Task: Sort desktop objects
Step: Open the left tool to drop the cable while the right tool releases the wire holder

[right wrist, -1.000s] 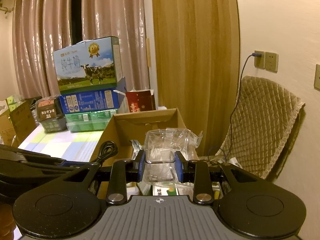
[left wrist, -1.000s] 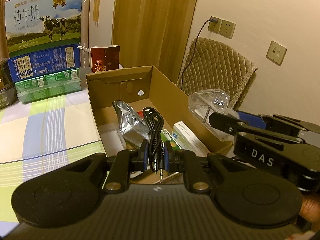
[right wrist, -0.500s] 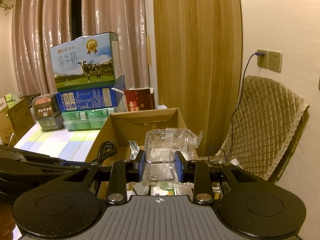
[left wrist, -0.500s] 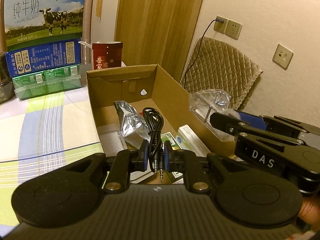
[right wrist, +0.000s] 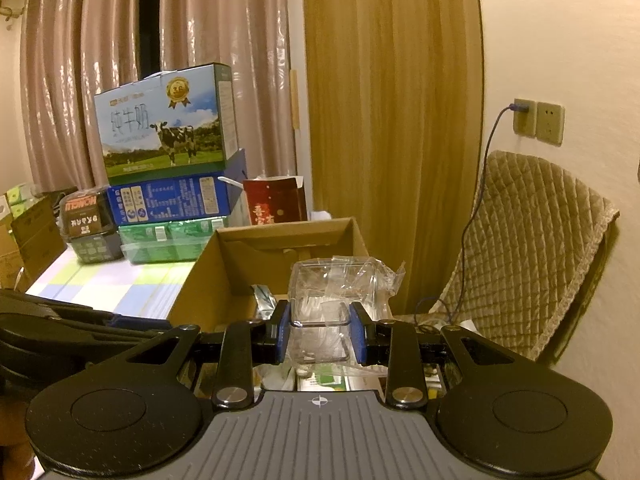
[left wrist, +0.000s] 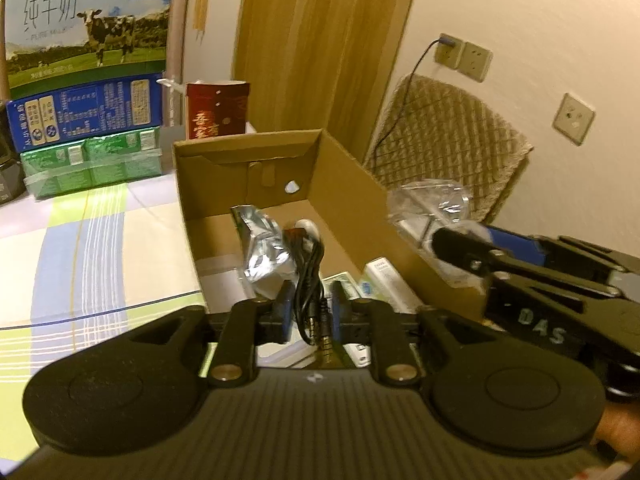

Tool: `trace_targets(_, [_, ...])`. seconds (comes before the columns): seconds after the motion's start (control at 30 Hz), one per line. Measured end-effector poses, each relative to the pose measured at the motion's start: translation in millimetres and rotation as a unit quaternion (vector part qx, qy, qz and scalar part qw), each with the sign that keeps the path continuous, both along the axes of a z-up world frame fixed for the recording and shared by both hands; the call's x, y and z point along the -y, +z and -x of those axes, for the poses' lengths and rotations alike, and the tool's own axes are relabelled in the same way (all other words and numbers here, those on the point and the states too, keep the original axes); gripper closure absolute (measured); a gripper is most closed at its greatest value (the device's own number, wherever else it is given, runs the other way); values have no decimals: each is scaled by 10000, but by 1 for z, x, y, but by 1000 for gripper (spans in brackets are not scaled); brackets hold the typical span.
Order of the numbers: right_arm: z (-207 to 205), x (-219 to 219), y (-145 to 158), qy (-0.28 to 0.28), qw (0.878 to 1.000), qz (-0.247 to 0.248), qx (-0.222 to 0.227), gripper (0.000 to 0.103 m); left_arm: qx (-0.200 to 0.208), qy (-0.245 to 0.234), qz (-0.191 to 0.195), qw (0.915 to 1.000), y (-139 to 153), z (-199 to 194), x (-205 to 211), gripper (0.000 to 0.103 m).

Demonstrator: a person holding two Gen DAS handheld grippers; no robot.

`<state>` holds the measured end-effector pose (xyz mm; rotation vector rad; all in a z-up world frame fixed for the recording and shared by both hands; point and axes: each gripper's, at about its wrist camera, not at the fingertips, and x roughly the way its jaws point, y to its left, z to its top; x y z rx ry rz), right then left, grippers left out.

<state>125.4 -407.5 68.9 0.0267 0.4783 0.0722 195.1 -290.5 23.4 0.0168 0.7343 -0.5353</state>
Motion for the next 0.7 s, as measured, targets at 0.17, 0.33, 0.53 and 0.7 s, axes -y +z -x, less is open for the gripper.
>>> trace_targets(0.17, [-1,1,-2,-23,10000,-21,-41,75,12,94,25,10000,0,-1,-9,69])
trace_targets(0.33, [-2,-1,-3,6,10000,-17,-54,75,5,147,20,9999,0,-1,-17,69])
trace_targets(0.53, [-7,-3,-4,66,9999,-42,-80,75,0,229,41,9997,0,-1,-24,69])
trace_targets(0.7, [-14,-7,-5,127,9998,-75,-121,75,-19,292,44,9996,-2,-1,-31,69])
